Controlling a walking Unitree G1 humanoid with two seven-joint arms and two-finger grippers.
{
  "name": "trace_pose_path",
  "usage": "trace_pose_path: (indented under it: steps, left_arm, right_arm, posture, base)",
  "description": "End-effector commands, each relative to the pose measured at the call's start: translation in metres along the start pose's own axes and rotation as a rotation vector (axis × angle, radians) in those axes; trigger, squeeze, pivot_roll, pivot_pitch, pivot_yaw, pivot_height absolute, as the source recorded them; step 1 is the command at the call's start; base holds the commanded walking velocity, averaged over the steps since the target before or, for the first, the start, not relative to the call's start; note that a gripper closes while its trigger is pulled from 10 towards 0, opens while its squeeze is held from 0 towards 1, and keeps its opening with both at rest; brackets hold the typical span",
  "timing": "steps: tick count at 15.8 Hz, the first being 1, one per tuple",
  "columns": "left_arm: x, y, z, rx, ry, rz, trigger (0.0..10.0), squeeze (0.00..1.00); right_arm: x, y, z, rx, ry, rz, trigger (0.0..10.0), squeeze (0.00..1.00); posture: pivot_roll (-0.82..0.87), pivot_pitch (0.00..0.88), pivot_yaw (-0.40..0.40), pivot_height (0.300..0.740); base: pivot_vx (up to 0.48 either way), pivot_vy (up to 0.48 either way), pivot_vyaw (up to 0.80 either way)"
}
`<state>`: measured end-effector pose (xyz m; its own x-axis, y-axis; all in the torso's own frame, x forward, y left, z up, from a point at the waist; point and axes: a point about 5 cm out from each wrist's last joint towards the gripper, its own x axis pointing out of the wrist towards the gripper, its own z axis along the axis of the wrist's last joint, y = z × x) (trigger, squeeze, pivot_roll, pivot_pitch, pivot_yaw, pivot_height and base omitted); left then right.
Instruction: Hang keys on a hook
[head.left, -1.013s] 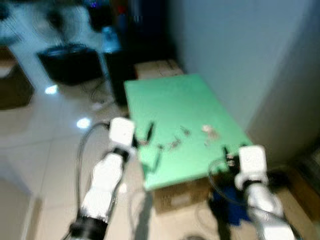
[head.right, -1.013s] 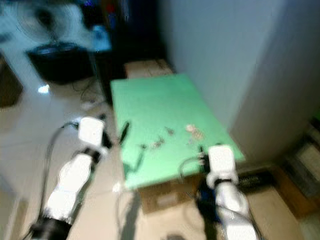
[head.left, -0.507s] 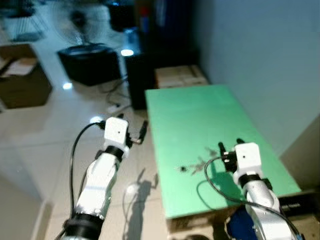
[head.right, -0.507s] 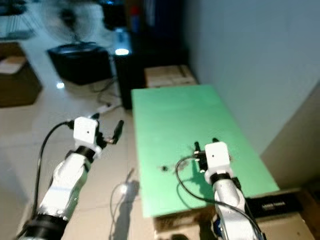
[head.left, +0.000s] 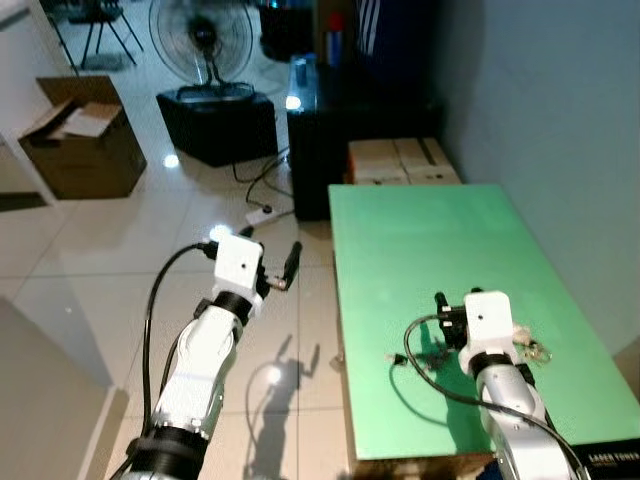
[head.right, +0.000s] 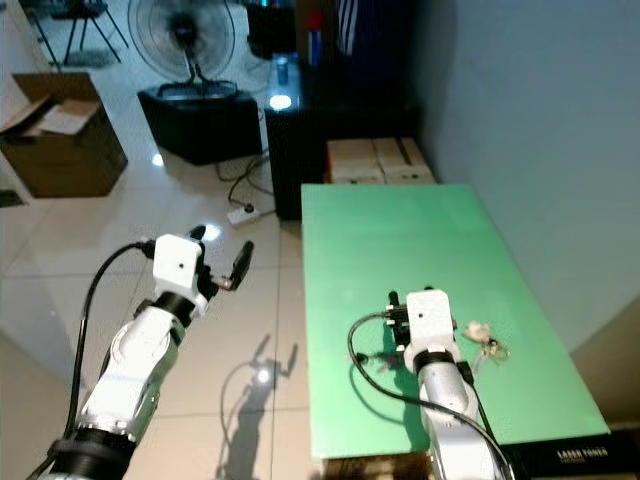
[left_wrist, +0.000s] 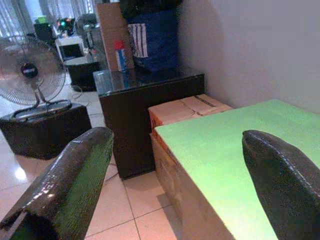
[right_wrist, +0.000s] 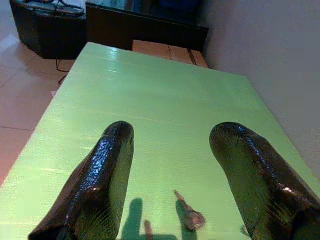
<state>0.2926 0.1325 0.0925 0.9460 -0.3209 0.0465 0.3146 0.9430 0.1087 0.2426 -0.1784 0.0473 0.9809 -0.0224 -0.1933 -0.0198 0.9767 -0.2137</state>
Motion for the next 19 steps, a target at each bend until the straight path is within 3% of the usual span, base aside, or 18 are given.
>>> trace_pose_path:
  steps: [1,14,16,19]
  left_arm:
    - [0.002,-0.003,0.003,0.014,-0.011,-0.019,10.0,0.0]
    - [0.003,-0.001,0.003,0.025,-0.011,-0.012,10.0,0.0]
    - [0.002,0.001,0.002,0.028,-0.007,0.008,10.0,0.0]
    - [-0.003,0.013,-0.003,0.033,0.035,0.108,10.0,0.0]
  right_arm:
    - [0.0,-0.006,-0.001,0.002,0.018,-0.025,10.0,0.0]
    - [0.003,-0.01,-0.002,0.002,0.027,-0.023,10.0,0.0]
    - [0.004,-0.007,0.004,-0.032,-0.012,0.01,10.0,0.0]
    - [0.006,-0.002,0.021,0.011,-0.12,0.055,10.0,0.0]
  posture:
    - [-0.15,0.004,0.037,0.74]
    - [-0.15,0.003,0.039,0.74]
    - [-0.15,0.003,0.033,0.74]
    - [-0.13,0.0,0.016,0.74]
  base:
    - [0.0,-0.394,0.0]
    - [0.0,-0.384,0.0]
    - [0.0,-0.366,0.0]
    - [0.0,-0.114,0.0]
